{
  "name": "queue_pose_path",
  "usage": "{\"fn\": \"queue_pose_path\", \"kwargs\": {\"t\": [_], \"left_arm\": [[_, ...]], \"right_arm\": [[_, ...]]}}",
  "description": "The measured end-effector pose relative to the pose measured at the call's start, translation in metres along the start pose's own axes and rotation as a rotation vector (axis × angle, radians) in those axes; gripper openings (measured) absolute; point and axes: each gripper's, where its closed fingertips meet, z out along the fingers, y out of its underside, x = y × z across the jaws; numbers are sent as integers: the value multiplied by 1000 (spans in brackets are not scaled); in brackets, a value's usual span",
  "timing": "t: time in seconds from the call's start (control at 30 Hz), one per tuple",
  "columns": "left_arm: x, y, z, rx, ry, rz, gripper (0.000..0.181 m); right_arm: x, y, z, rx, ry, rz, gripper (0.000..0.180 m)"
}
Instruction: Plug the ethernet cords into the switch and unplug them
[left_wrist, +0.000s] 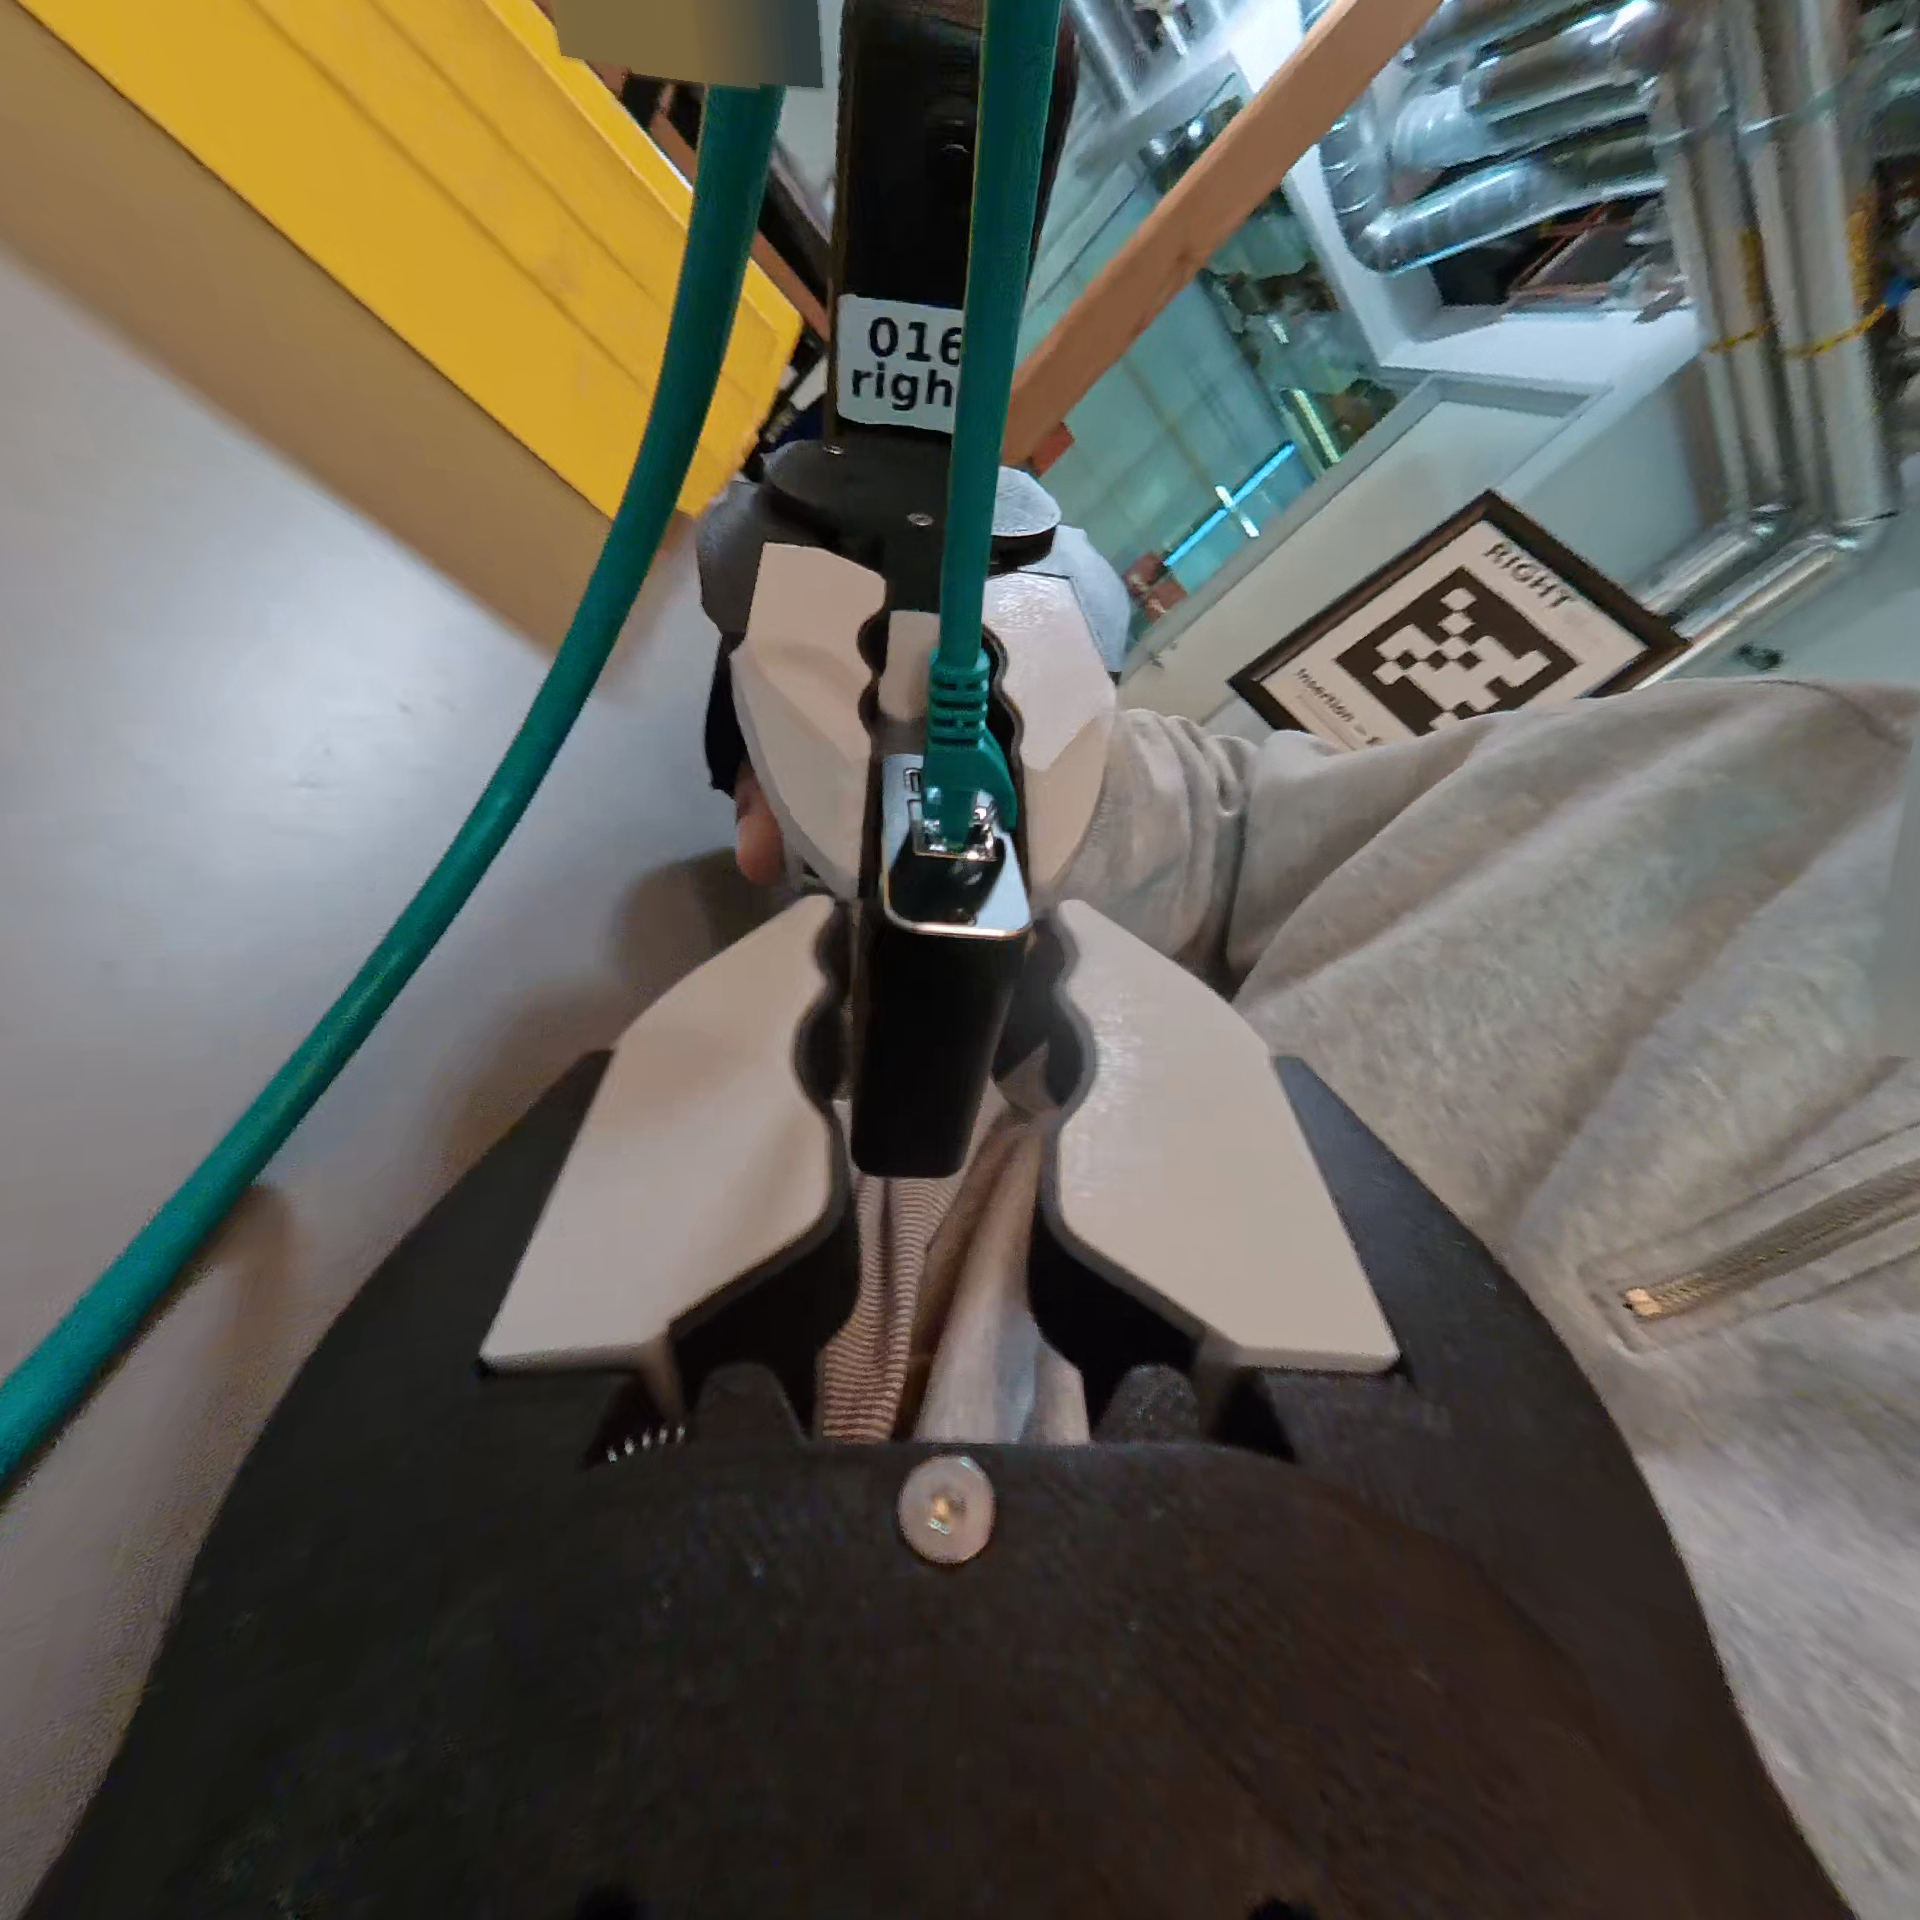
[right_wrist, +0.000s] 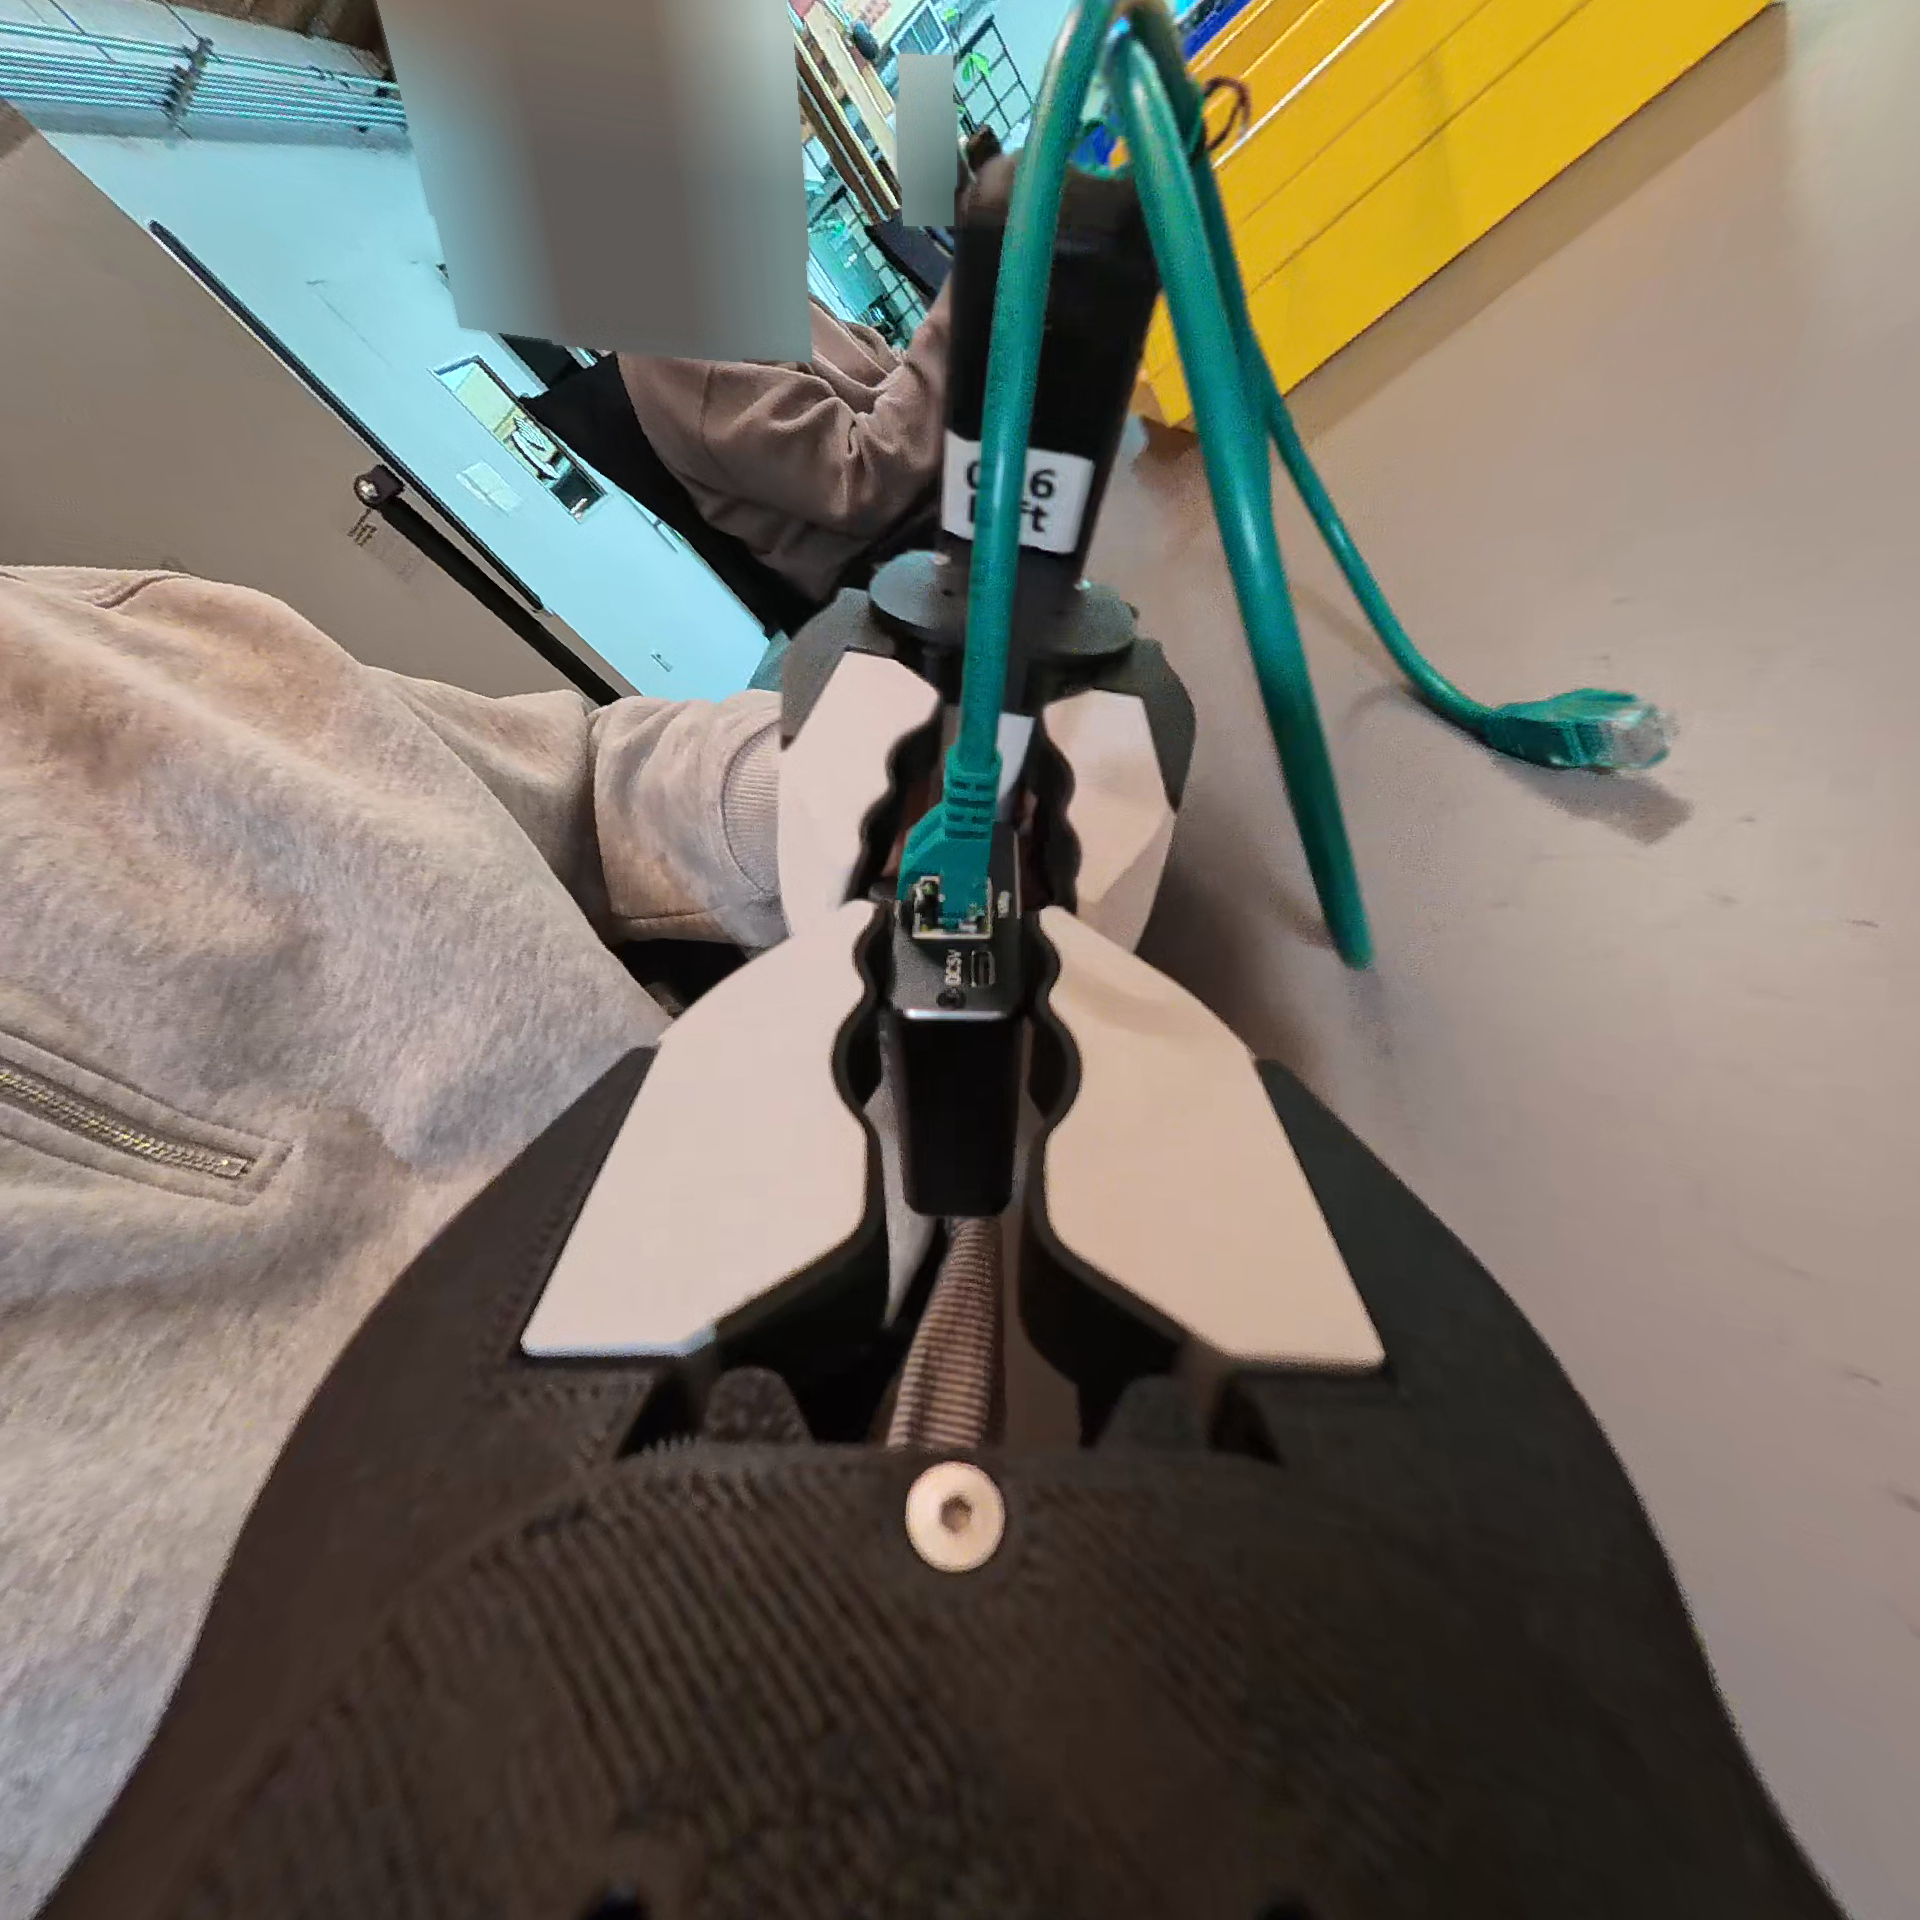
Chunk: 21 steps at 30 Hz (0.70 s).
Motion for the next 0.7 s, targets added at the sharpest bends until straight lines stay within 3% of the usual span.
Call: {"fn": "queue_pose_path", "kwargs": {"t": [0.2, 0.33, 0.47, 0.7], "left_arm": [[-6, -9, -7, 53, -29, -48, 25], [-9, -37, -28, 320, 49, -219, 25], [-18, -53, -47, 526, 128, -391, 25], [-16, -52, -35, 556, 148, -438, 24]], "right_arm": [[9, -11, -1, 90, 113, -90, 25], [19, -29, -10, 167, 319, -335, 53], [18, -31, -6, 120, 482, -590, 69], [29, -21, 24, -36, 731, -817, 89]]}}
